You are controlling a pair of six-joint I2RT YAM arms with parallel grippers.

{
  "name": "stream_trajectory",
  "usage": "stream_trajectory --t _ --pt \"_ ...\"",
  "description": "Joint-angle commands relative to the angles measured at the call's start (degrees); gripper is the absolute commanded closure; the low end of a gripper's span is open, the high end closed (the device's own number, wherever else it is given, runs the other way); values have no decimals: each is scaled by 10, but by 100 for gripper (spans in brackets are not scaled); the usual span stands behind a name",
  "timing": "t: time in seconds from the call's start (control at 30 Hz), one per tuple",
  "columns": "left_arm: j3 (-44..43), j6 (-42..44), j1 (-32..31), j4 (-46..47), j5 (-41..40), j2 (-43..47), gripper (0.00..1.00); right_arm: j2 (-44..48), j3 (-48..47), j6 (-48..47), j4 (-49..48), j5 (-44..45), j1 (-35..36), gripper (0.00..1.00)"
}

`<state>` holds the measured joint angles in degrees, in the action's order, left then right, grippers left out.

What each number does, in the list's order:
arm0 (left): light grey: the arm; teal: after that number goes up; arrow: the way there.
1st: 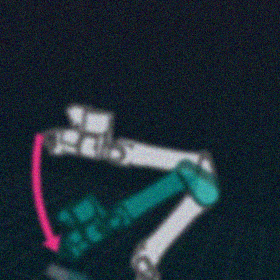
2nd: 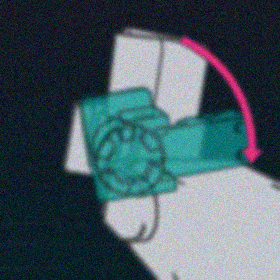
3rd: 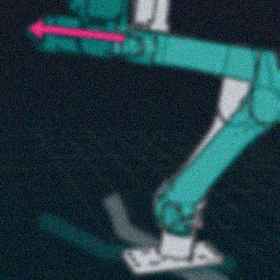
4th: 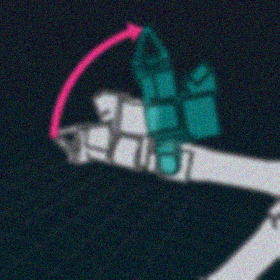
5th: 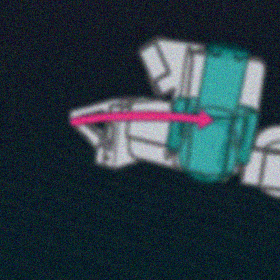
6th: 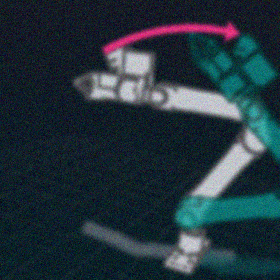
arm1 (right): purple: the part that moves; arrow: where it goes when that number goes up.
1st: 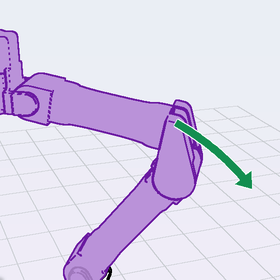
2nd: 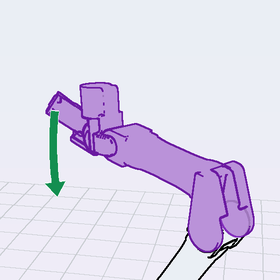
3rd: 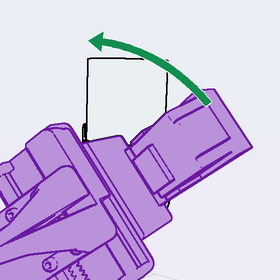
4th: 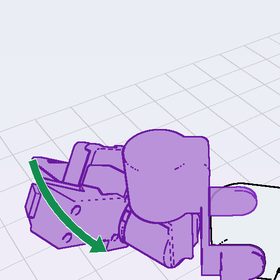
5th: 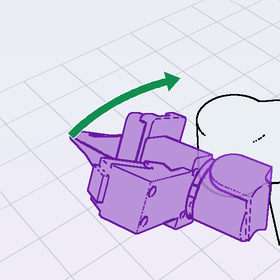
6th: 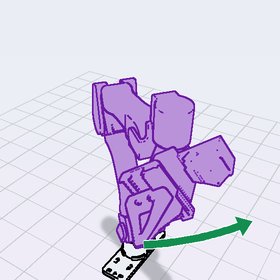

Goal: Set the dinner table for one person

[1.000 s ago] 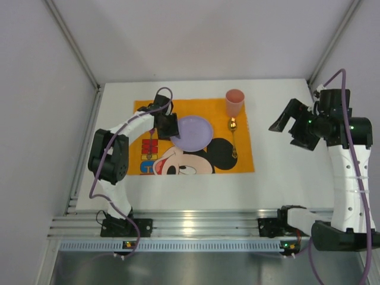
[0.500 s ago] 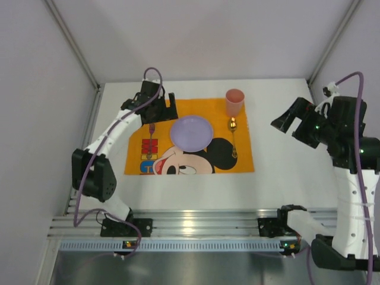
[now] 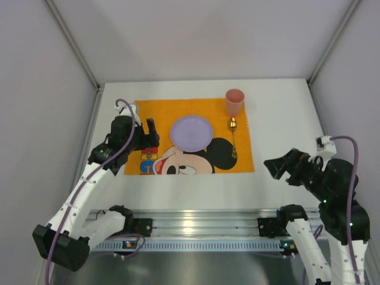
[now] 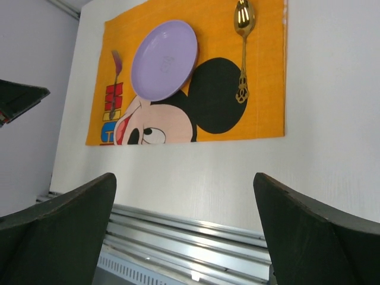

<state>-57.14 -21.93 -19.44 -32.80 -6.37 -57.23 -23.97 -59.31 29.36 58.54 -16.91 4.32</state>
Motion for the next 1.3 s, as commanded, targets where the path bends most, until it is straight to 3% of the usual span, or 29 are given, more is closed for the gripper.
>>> stream_trajectory --t 0.0,0.3,0.57,0.67,0.8,0.97,1.07,1.13,1.27 --pt "42 18 2 -23 -53 64 1 56 43 25 -32 -8 10 0" --pt "120 10 2 12 -127 240 1 119 58 48 25 3 16 0" --pt "141 -12 2 -3 -172 306 1 146 53 65 46 13 30 0" --pt "159 25 2 27 -174 359 3 152 42 61 53 34 30 0" --pt "211 131 2 107 -167 407 7 152 30 66 71 67 31 0" --pt "304 119 2 231 -263 420 6 165 29 75 79 98 30 0" --pt "376 181 2 317 -271 416 4 170 24 88 78 124 31 0" --pt "424 211 3 401 -283 391 1 165 21 93 78 126 31 0" --pt "478 188 3 537 -268 274 1 154 18 104 61 101 30 0"
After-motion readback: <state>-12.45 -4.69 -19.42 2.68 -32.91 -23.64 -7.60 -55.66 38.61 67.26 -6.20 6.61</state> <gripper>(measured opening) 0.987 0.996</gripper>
